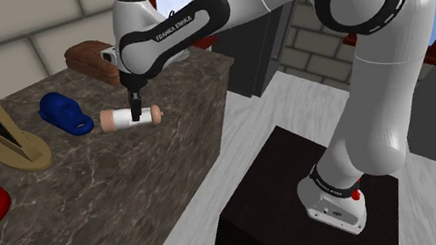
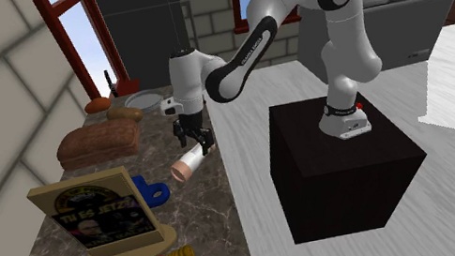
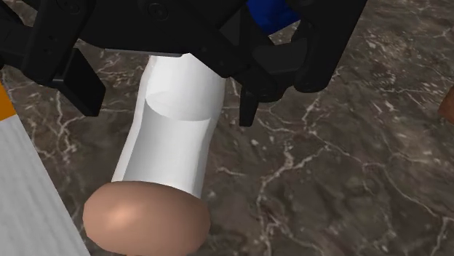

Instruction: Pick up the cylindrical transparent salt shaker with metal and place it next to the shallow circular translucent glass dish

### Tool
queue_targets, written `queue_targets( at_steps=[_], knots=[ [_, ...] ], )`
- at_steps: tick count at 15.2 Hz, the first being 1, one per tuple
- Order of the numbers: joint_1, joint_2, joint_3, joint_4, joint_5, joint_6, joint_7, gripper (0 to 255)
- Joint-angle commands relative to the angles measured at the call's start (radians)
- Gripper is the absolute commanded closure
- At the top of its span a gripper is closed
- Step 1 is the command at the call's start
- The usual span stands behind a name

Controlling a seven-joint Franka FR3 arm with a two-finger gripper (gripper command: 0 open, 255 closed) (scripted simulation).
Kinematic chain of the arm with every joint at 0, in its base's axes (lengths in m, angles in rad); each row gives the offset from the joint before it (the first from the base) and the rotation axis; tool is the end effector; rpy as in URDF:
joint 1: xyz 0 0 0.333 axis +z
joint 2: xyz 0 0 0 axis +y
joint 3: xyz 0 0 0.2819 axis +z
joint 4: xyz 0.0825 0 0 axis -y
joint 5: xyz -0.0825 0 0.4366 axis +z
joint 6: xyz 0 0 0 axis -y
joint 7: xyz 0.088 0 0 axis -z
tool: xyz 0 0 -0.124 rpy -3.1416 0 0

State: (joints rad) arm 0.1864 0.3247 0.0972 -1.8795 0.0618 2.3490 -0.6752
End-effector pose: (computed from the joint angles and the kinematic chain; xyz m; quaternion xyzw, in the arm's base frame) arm 0.6470 0.1887 0.2730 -0.8949 -0.4385 -0.0789 0.0239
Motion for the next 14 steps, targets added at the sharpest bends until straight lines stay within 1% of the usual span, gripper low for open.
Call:
queue_targets(
  at_steps=[1,5,12,13,14],
  knots=[
    [0.003,0.02,0.001,-0.001,-0.002,0.022,0.001,0],
    [0.007,0.053,0.001,-0.003,-0.004,0.057,0.003,0],
    [0.007,0.053,0.001,-0.002,-0.004,0.057,0.003,0],
    [0.007,0.053,0.001,-0.002,-0.004,0.057,0.003,255],
    [0.007,0.053,0.001,-0.002,-0.004,0.057,0.003,255]
  ],
)
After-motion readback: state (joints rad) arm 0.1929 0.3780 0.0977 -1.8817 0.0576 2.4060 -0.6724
